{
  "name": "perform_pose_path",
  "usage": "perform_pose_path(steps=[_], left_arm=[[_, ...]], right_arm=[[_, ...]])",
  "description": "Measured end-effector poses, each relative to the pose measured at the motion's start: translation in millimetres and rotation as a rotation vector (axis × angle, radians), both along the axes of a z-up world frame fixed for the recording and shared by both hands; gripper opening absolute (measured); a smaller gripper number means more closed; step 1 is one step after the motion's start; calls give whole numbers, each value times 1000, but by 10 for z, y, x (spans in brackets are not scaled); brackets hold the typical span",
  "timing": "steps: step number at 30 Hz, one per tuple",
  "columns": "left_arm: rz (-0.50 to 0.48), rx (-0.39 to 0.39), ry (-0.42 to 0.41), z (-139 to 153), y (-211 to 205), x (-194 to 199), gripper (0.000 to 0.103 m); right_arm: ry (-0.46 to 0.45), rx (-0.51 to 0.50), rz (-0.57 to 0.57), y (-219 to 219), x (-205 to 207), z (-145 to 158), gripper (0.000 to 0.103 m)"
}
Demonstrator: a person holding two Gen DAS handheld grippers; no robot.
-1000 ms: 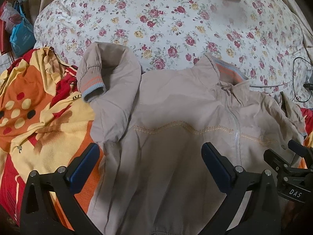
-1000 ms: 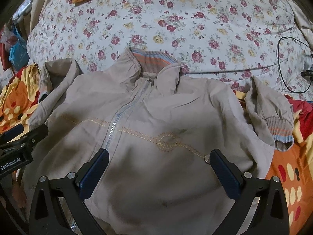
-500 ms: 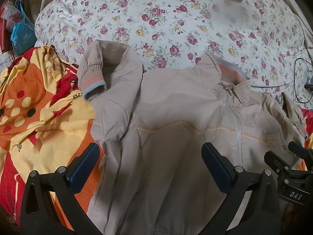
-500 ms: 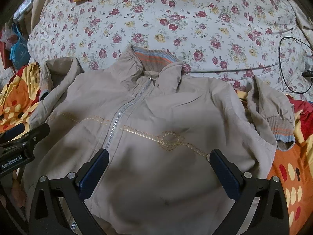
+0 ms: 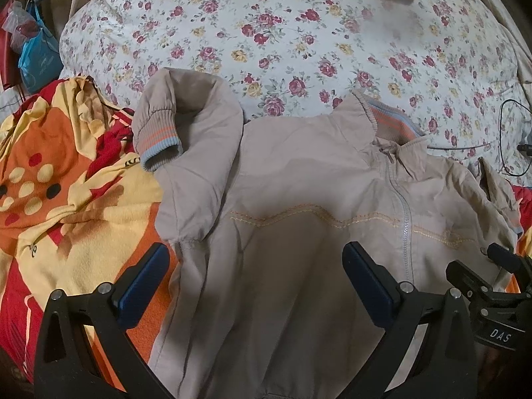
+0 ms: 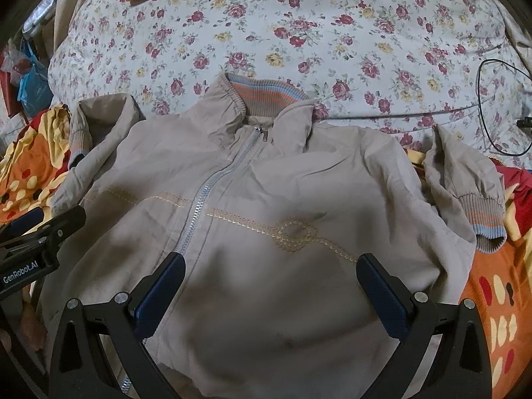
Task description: Fold large clothes
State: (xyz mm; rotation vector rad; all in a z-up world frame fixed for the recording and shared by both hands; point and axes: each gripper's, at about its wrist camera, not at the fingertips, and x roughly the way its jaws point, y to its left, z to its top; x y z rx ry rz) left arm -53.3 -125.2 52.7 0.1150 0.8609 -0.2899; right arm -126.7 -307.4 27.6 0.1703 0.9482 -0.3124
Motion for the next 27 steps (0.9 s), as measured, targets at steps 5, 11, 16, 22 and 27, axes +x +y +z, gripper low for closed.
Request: perform_pose_path(steps=[5,11,16,22,27], left_arm=[[3,-4,3,1,18,7,103],[5,-3,7,-10,23,15,103],[5,3,6,-19,14,14,103],[6,2,8,-22,14,15,103],[6,1,12,-31,21,19,103]], right_arm=[[8,2,4,9,5,-14,103],[10,7,2,5,8,-11,103],[12,9,0,-3,16,-9,103],[18,12,-4,-15,20,-19,103],[20,13,-4,-12,23,-23,103]])
